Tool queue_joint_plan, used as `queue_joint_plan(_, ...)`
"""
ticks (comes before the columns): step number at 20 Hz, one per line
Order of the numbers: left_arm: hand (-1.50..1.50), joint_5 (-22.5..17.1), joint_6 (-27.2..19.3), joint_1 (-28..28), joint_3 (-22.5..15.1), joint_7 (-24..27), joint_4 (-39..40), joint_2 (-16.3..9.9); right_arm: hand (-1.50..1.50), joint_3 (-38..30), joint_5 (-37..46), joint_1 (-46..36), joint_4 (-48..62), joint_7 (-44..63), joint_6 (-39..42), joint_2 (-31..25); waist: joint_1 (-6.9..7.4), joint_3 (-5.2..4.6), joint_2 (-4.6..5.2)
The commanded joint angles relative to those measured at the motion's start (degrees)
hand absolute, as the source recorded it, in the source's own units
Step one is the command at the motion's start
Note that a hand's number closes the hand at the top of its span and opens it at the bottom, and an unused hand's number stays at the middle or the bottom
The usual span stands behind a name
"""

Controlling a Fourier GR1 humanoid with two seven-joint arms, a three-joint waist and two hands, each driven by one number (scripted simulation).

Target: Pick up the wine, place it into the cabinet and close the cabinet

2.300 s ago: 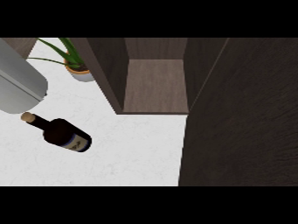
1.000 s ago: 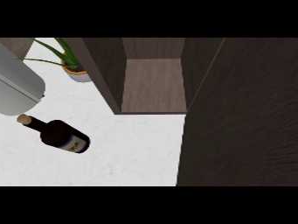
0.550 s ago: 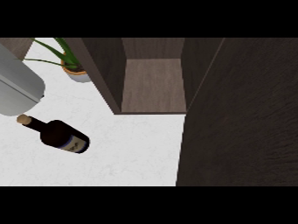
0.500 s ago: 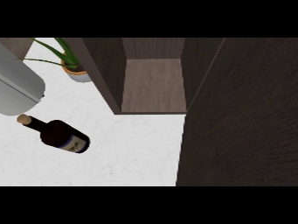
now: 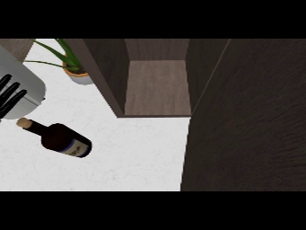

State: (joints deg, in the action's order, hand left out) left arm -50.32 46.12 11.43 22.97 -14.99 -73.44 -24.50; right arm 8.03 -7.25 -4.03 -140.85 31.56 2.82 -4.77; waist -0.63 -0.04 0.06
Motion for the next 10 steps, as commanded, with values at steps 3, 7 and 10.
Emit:
queue_joint_plan(3,-1.5,12.7,7.5,7.2,0.3,8.8,17.5,1.2,-1.5,2.6,0.7,0.3,-4.5,2.5,-1.2,1.3,-0.52,-0.07,0.16)
queue_joint_plan(7,-1.5,19.0,8.9,6.7,0.6,14.7,21.8,1.7,-1.5,-0.7,-2.7,0.6,-7.4,5.3,-0.4,-0.4,-0.35,-0.03,0.08)
queue_joint_plan(10,-1.5,27.1,8.7,6.0,-0.5,22.6,23.0,3.9,-1.5,-3.7,-5.4,-1.5,-6.1,5.2,0.1,-1.1,-0.15,-0.02,0.08)
